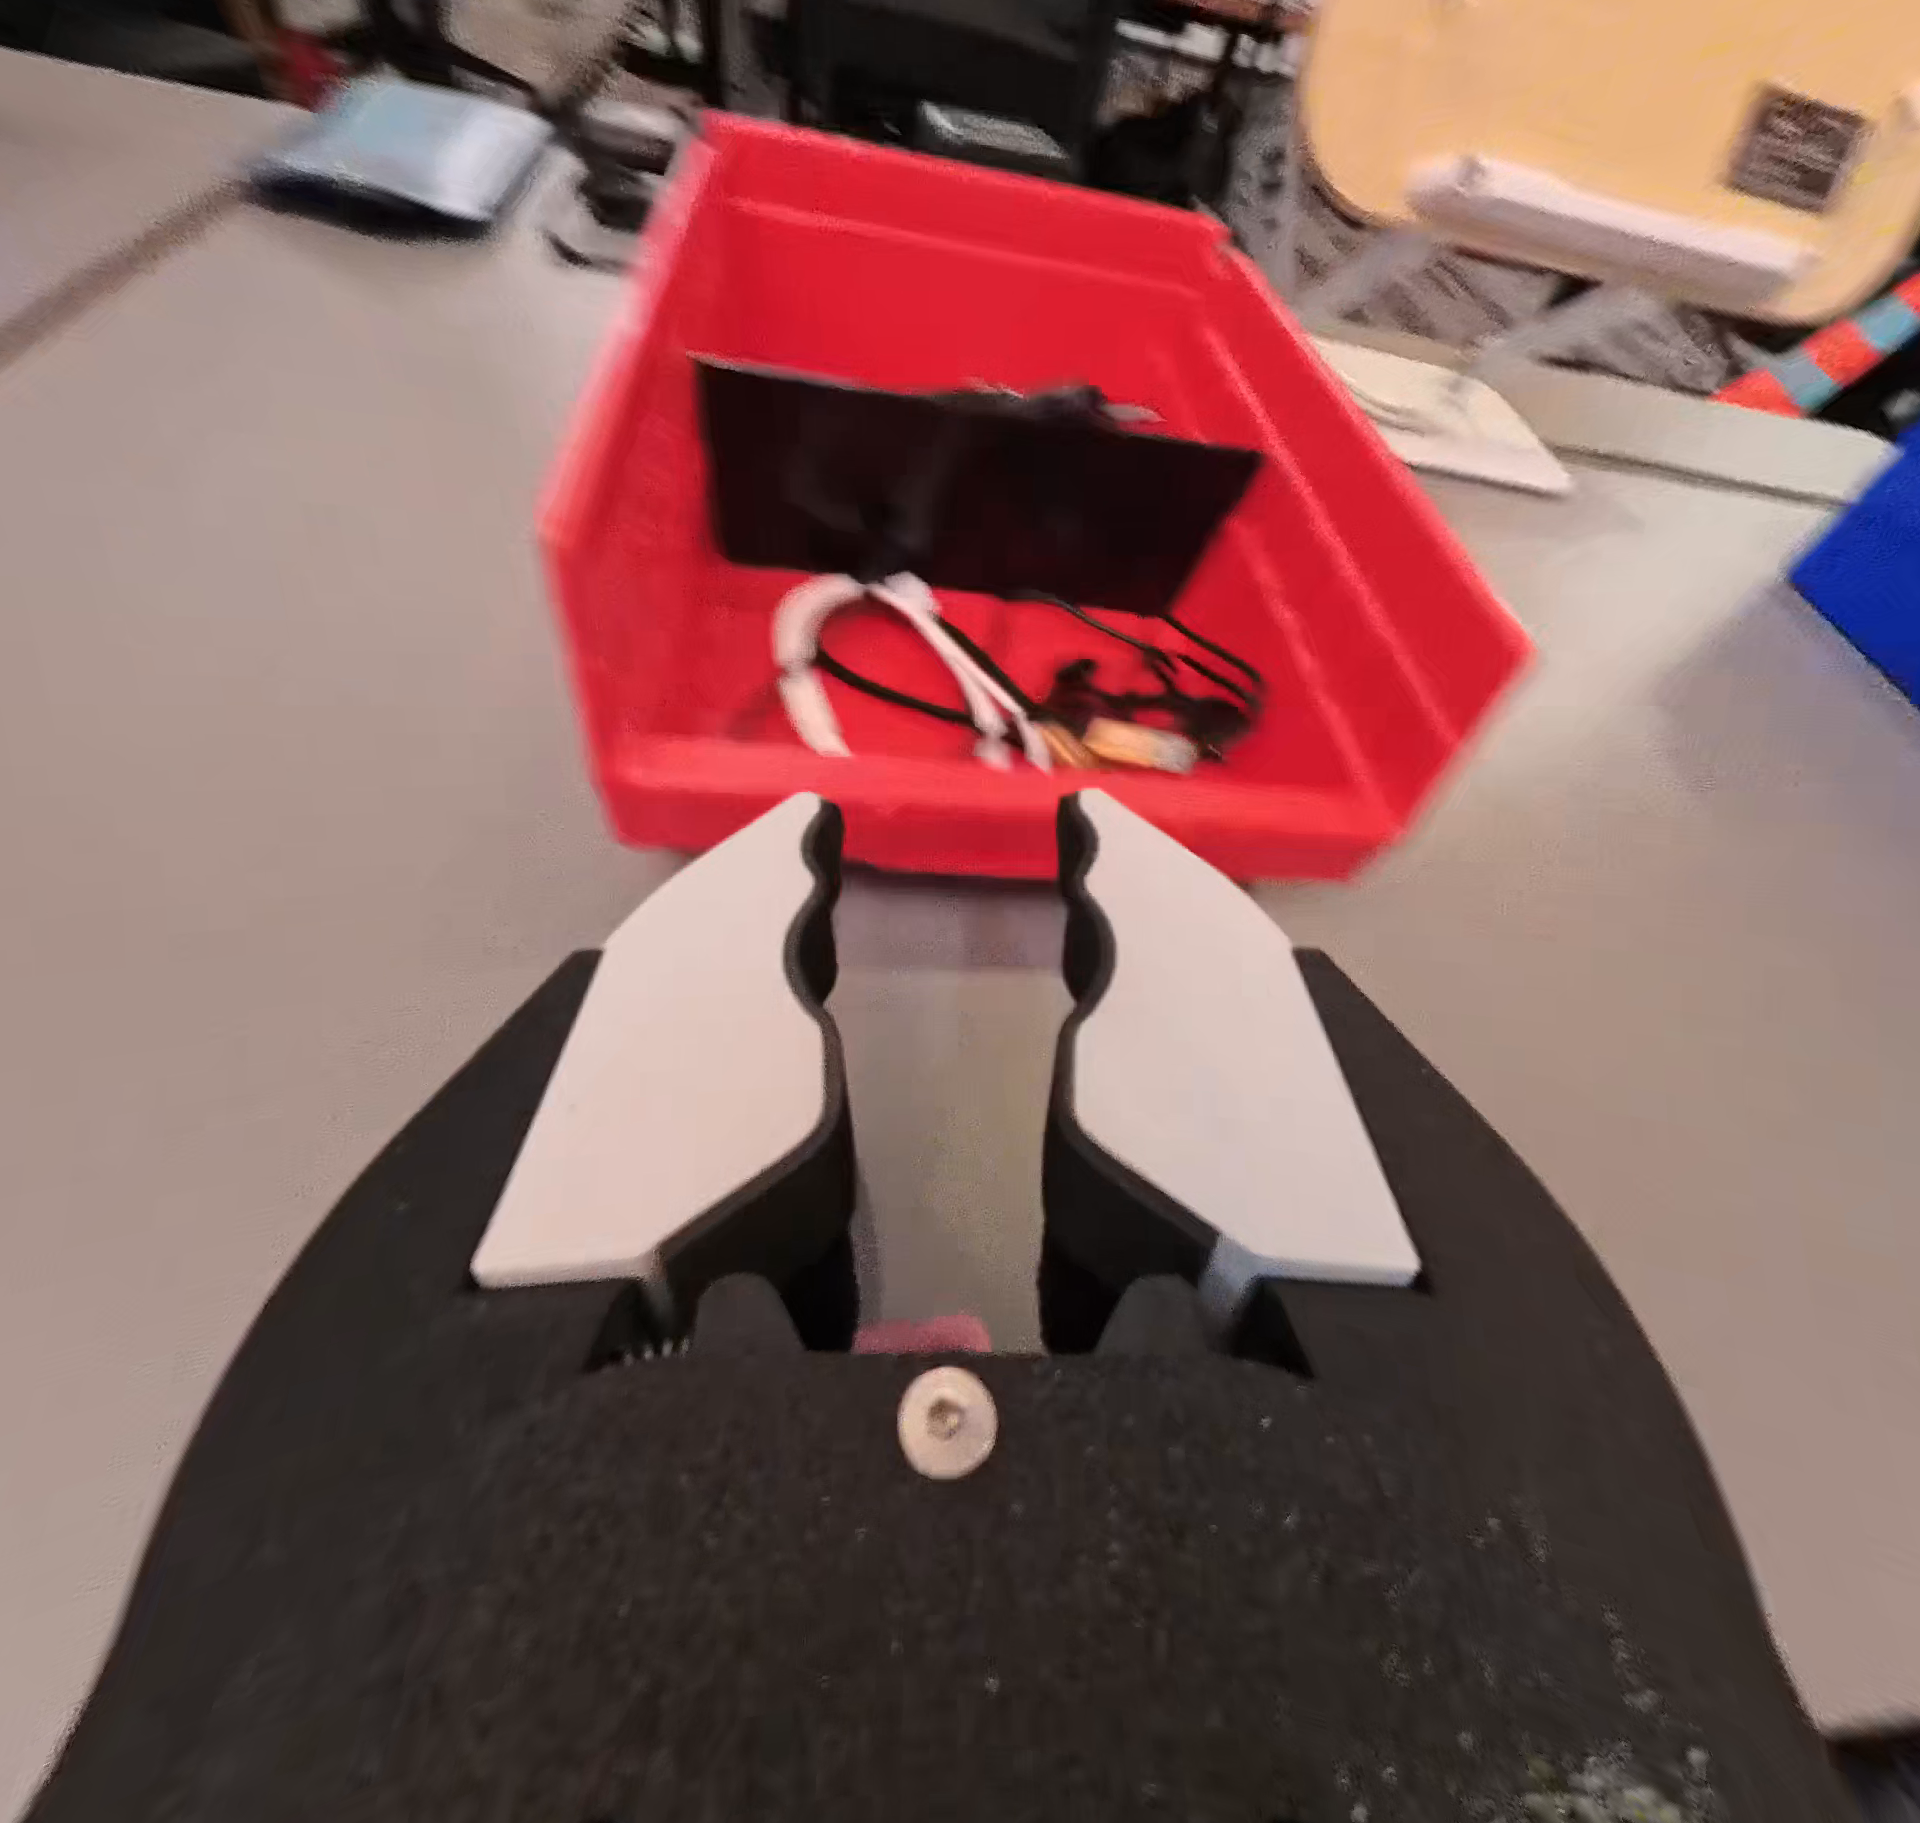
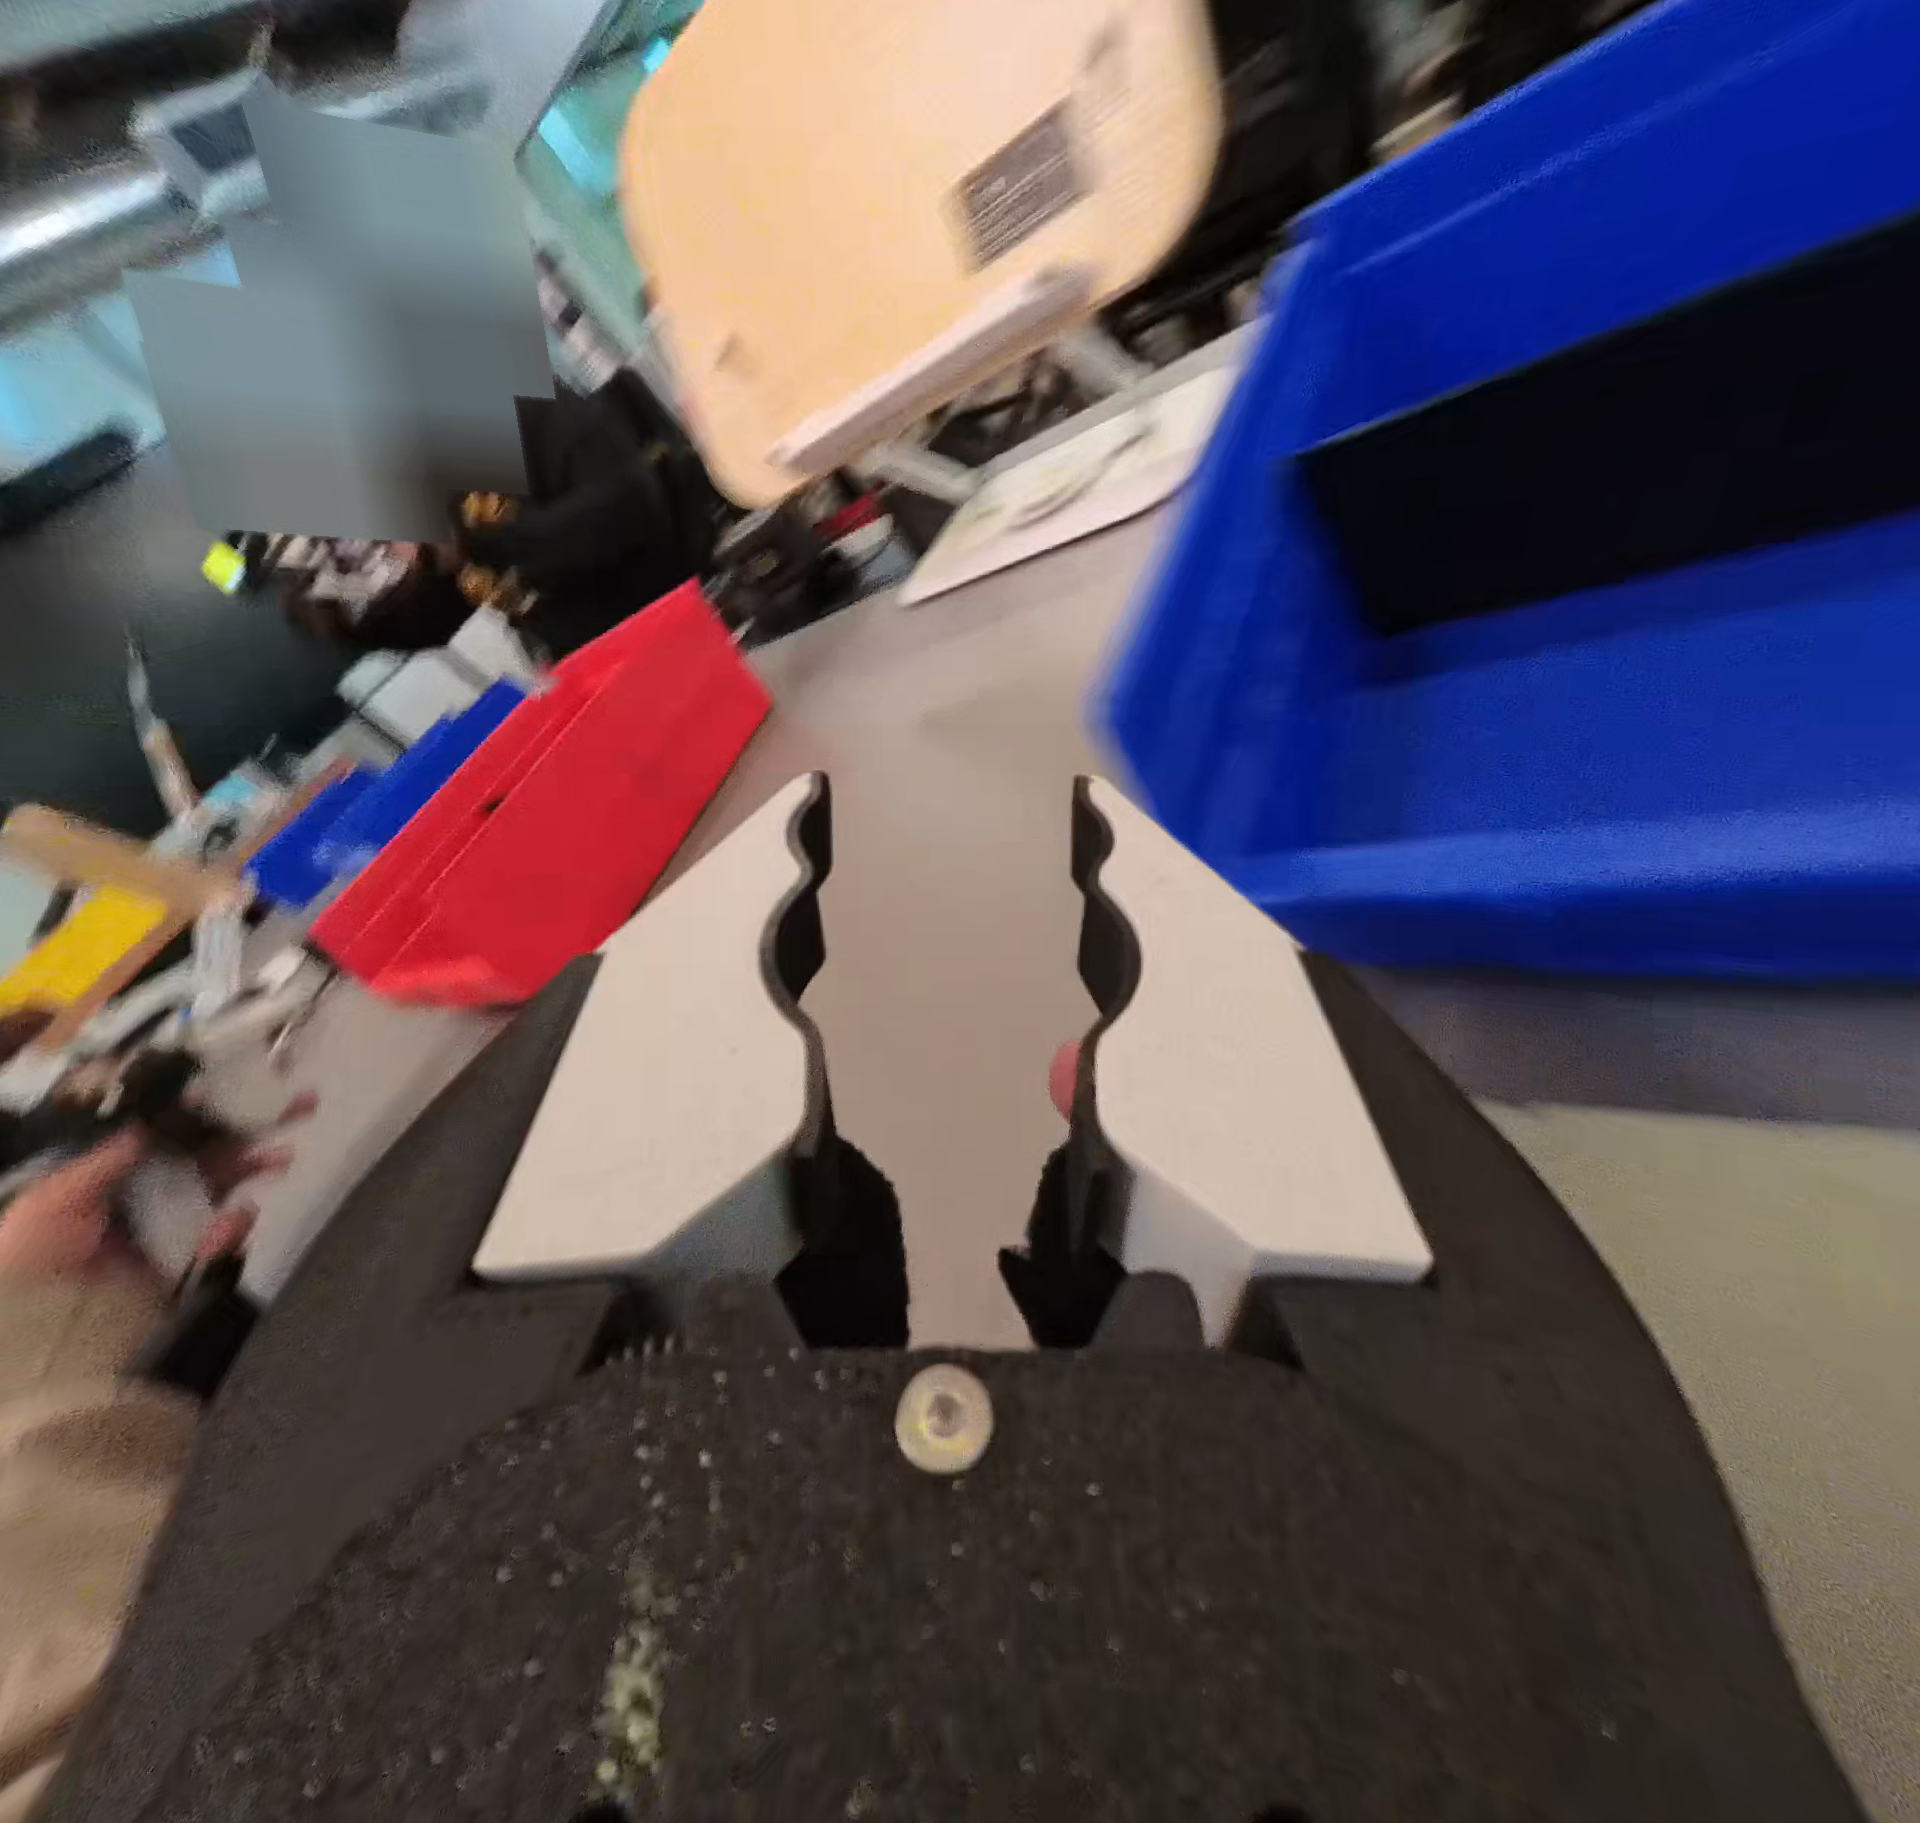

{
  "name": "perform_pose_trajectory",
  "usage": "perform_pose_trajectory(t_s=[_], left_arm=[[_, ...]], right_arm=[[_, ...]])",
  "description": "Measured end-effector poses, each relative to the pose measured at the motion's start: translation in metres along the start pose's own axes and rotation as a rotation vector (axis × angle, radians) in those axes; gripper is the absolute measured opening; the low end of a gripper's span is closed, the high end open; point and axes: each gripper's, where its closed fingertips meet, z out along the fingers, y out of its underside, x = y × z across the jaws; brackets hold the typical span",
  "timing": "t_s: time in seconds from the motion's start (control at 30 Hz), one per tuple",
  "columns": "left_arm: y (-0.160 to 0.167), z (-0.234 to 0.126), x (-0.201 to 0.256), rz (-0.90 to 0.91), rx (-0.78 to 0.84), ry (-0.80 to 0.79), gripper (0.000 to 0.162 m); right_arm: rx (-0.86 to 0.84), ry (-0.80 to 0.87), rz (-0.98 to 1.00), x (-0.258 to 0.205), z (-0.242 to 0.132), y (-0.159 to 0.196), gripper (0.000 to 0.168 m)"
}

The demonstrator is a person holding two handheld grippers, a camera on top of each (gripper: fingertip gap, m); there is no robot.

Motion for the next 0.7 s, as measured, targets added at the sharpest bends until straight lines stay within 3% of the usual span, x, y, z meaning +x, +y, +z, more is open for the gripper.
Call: perform_pose_trajectory(t_s=[0.1, 0.17, 0.23, 0.33, 0.43, 0.7], left_arm=[[0.027, -0.009, 0.042, 0.097, -0.032, 0.040, 0.032], [0.023, -0.007, 0.054, 0.235, -0.017, 0.022, 0.030], [0.018, 0.000, 0.054, 0.345, 0.012, -0.019, 0.029], [0.022, 0.009, 0.055, 0.299, -0.022, 0.001, 0.024], [0.026, 0.015, 0.062, 0.201, -0.050, 0.077, 0.025], [0.028, 0.019, 0.062, 0.207, -0.043, 0.085, 0.027]], right_arm=[[0.103, 0.241, -0.054, 0.074, -0.052, -0.021, 0.044], [0.149, 0.355, -0.115, 0.096, -0.073, -0.036, 0.043], [0.152, 0.434, -0.214, 0.106, -0.077, -0.043, 0.044], [0.052, 0.553, -0.378, 0.120, -0.068, -0.028, 0.046], [0.069, 0.540, -0.346, 0.112, -0.061, -0.023, 0.046], [0.056, 0.547, -0.371, 0.112, -0.050, -0.016, 0.054]])
